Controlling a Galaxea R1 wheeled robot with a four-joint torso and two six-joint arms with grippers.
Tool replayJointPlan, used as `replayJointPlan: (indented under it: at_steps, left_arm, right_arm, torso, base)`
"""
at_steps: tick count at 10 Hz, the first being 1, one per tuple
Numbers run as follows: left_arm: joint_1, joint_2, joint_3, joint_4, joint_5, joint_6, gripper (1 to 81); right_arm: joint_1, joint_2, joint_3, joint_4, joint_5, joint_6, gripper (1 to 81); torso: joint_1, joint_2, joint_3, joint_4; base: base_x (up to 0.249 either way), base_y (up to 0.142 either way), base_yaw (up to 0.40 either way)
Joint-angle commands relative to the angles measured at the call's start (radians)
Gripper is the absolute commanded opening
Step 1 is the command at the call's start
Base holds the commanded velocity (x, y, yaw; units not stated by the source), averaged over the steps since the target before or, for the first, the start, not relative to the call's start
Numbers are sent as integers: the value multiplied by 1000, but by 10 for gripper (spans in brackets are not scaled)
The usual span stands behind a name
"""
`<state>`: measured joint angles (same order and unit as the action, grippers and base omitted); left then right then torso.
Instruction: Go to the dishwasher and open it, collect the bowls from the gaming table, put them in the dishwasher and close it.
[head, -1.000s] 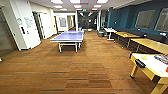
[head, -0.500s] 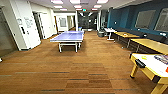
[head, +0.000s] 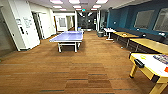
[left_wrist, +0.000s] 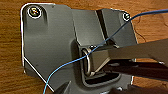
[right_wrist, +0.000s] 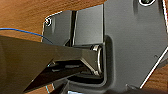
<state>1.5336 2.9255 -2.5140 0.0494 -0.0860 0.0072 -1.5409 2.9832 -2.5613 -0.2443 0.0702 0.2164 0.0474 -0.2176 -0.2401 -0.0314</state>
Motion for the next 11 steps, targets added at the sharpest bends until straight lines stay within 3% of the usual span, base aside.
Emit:
replayJointPlan:
  at_steps: [1, 11]
  left_arm:
    - [-36, -5, 7, 10, 55, 10, 811]
    - [-36, -5, 7, 12, 55, 10, 811]
  right_arm:
    - [41, 3, 3, -7, -47, -3, 811]
    - [41, 4, 3, -7, -47, -3, 811]
  torso:
    - [0, 0, 0, 0]
    - [0, 0, 0, 0]
  base:
    - [0, 0, -374]
    - [0, 0, -375]
